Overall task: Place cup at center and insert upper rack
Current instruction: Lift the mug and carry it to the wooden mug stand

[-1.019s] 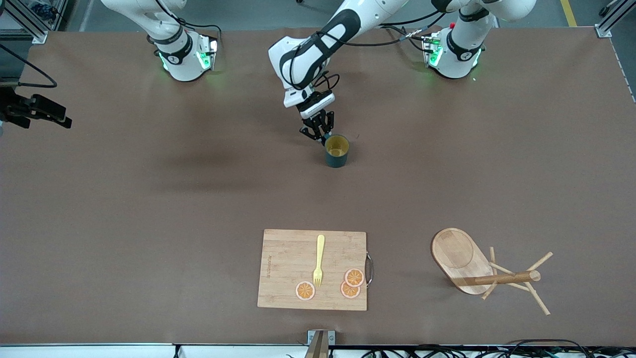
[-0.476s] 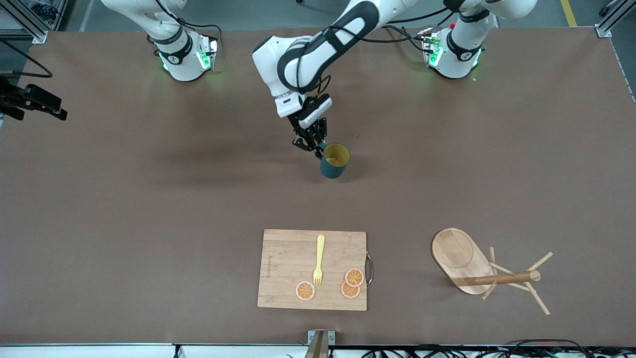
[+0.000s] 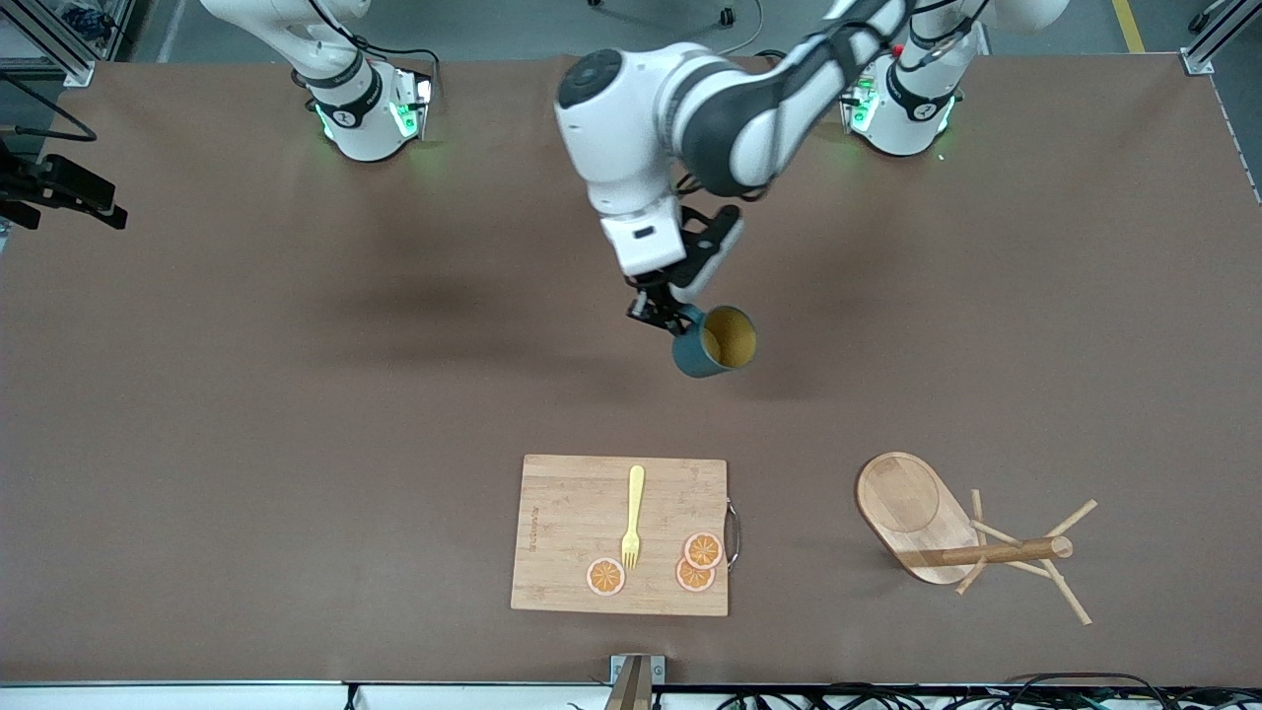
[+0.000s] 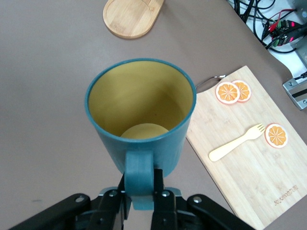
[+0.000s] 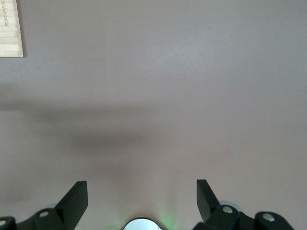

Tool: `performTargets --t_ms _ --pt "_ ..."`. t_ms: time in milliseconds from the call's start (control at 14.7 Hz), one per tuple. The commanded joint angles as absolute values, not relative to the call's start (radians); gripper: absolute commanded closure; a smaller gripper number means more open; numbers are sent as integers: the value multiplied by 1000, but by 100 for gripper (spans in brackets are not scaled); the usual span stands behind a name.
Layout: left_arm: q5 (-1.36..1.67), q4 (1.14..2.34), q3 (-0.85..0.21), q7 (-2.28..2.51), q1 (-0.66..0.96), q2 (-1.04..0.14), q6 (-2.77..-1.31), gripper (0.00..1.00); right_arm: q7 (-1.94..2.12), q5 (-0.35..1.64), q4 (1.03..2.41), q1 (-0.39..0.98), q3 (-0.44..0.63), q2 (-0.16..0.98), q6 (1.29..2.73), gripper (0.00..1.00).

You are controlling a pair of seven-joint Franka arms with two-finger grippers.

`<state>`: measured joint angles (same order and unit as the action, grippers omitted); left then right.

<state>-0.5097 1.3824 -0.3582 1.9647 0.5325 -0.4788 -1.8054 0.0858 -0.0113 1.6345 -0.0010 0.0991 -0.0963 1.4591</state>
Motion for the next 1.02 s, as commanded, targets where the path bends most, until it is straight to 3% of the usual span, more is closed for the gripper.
performTargets --t_ms 0,204,951 --pt "-369 1359 -367 1794 409 -431 -1801 99 77 -22 1638 -15 83 -110 1451 0" --pt "-191 1304 -368 1633 267 -430 -1822 99 78 -18 1637 -15 83 -109 1457 0" --pt "408 1305 -362 1283 -110 -506 -1985 99 78 -15 1628 -3 80 -107 1463 0"
